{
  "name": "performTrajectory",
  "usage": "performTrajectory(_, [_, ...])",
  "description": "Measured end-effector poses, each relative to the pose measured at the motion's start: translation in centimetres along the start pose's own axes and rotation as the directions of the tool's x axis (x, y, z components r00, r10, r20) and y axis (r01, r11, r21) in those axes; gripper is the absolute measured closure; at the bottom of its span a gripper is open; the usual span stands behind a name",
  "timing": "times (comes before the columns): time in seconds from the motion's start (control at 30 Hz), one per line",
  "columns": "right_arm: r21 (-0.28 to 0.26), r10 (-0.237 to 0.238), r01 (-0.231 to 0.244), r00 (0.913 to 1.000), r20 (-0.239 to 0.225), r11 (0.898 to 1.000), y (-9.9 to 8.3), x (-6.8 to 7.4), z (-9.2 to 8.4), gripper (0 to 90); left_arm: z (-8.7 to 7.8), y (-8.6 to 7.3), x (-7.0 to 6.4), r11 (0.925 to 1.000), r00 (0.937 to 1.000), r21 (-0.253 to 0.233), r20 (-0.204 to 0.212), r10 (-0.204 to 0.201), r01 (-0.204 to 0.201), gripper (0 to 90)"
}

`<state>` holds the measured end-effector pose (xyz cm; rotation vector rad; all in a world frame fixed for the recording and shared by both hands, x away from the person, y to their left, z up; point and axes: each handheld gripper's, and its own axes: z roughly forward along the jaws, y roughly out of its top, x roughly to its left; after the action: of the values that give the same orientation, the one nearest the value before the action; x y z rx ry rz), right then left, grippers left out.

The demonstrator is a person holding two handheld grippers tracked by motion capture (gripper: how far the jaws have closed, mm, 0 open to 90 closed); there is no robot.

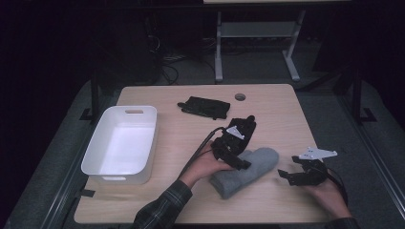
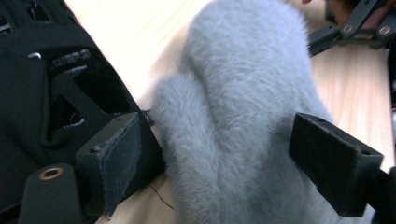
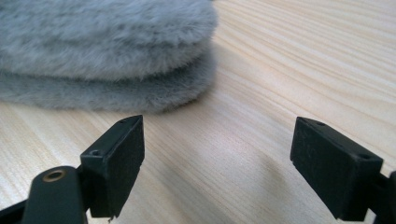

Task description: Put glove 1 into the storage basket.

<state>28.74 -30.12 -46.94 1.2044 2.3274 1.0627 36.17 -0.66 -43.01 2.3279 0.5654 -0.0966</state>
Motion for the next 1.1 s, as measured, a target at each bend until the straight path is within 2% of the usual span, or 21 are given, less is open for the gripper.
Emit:
performTrajectory(0.1, [-0.001, -0.004, 0.004, 1.0, 0.001, 1.0, 0.0, 0.0, 0.2, 17.1, 0.8, -0.4, -0.4, 0.9996, 1.0, 0.029, -0.009, 0.003, -0.003, 12.8])
performTrajectory(0.17, [0.002, 0.001, -0.001, 1.0, 0.005, 1.0, 0.0, -0.1, 0.2, 17.0, 1.2, -0.7, -0.5, 0.9987, 1.0, 0.05, -0.001, 0.009, -0.009, 12.8])
performTrajectory(0.4, [0.002, 0.016, -0.016, 0.9992, 0.037, 1.0, -0.3, -0.8, 0.4, 14.0, 1.9, -1.2, -0.7, 0.9977, 1.0, 0.067, -0.001, 0.006, -0.006, 12.6])
performTrajectory(0.53, [0.009, 0.022, -0.023, 0.998, 0.059, 1.0, -0.6, -1.4, 0.5, 13.8, 2.4, -1.5, -0.9, 0.9958, 0.9998, 0.091, 0.017, -0.008, 0.006, 12.6])
performTrajectory(0.7, [-0.004, 0.032, -0.032, 0.9969, 0.071, 0.999, -0.7, -1.5, 0.6, 13.5, 2.7, -1.7, -1.0, 0.9947, 0.9994, 0.103, 0.032, -0.011, 0.008, 12.7])
performTrajectory(0.8, [-0.001, 0.034, -0.034, 0.9966, 0.075, 0.999, -0.7, -1.5, 0.7, 13.3, 2.7, -1.6, -1.1, 0.9935, 0.9997, 0.113, 0.025, 0.0, -0.002, 13.1])
performTrajectory(0.87, [-0.001, 0.035, -0.035, 0.9965, 0.075, 0.999, -0.6, -1.4, 0.8, 13.2, 2.7, -1.6, -1.1, 0.9935, 0.9993, 0.113, 0.036, 0.006, -0.011, 16.3])
performTrajectory(1.1, [0.005, 0.04, -0.04, 0.996, 0.08, 0.999, -0.7, -1.4, 1.0, 12.4, 2.6, -1.6, -1.2, 0.9937, 0.9945, 0.112, 0.104, -0.011, -0.001, 43.7])
